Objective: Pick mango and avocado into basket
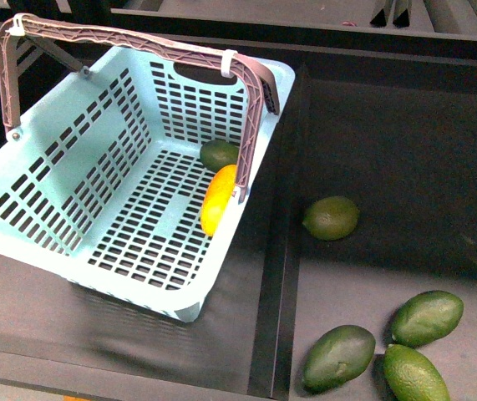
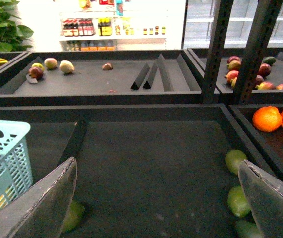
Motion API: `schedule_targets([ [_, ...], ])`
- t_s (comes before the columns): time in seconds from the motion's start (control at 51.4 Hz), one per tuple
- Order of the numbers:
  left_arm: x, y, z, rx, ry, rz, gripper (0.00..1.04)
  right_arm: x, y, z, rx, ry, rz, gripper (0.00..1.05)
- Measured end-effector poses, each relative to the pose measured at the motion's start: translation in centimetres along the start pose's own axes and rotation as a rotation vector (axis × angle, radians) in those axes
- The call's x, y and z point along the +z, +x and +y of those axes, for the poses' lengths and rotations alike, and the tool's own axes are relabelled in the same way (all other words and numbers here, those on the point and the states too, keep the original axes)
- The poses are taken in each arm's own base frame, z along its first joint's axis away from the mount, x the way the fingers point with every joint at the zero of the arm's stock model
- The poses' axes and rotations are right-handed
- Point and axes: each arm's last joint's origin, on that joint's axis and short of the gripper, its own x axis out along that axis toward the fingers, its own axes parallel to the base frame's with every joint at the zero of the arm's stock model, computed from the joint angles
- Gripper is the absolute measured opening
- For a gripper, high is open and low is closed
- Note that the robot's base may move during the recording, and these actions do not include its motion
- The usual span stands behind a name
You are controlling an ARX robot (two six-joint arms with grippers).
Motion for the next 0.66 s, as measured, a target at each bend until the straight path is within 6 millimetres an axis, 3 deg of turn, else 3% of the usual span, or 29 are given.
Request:
schedule_targets([
  [0.272, 0.00, 0.00, 0.00, 0.000, 0.000, 0.000, 0.98, 0.00, 0.00, 0.00, 0.000, 0.000, 0.000, 0.96],
  [0.661, 0.00, 0.00, 0.00, 0.000, 0.002, 0.000, 0.97, 0.00, 0.00, 0.00, 0.000, 0.000, 0.000, 0.96],
])
